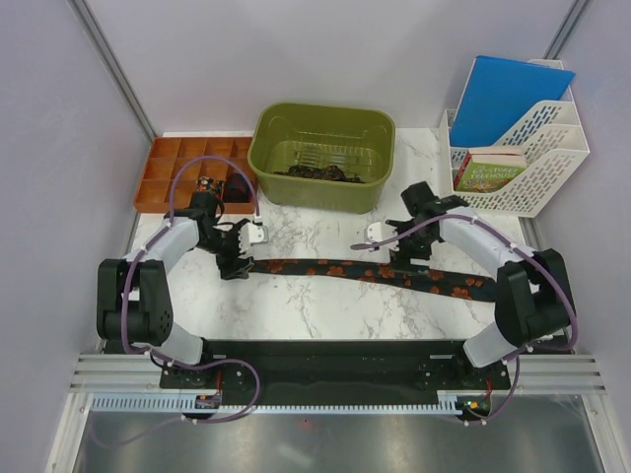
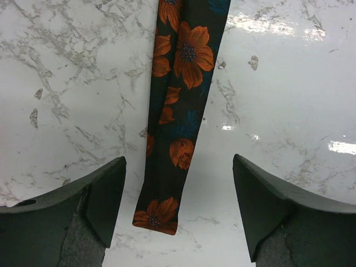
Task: Roll the ties
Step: Flatten out the tie at the center of the board.
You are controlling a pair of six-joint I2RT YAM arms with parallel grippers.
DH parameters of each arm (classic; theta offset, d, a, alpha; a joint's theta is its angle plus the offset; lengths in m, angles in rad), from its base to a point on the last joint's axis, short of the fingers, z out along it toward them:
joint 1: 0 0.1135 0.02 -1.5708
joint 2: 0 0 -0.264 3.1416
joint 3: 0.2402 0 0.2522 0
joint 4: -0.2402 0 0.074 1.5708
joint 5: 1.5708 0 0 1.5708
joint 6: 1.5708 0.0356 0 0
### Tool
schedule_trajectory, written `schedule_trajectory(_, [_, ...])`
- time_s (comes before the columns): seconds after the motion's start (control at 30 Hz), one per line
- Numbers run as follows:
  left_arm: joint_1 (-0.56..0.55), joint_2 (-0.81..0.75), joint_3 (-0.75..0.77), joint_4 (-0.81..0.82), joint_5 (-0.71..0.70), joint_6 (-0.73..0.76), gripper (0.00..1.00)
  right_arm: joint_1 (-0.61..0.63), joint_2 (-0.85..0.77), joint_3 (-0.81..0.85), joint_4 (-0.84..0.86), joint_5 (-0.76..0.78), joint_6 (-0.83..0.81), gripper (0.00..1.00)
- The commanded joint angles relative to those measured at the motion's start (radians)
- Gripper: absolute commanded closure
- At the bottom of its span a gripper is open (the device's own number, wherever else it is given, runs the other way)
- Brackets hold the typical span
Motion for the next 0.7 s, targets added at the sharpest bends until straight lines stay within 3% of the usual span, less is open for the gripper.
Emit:
schedule_trajectory(0.0, [-0.016,0.02,0.009,0.061,0.039,0.037,0.17,0.11,0.073,0.069,0.117,-0.143,0.189,0.11])
schedule_trajectory(0.2, [-0.116,0.012,-0.069,0.238,0.073,-0.015,0.21,0.198,0.193,0.074,0.315,-0.19,0.27,0.12])
schedule_trajectory(0.5, [-0.249,0.111,-0.037,0.312,0.038,-0.035,0.23,0.273,0.299,0.123,0.313,-0.203,0.267,0.17])
schedule_trajectory(0.67, [-0.283,0.127,-0.047,0.304,-0.007,0.006,0.35,0.288,0.307,0.104,0.308,-0.201,0.263,0.26])
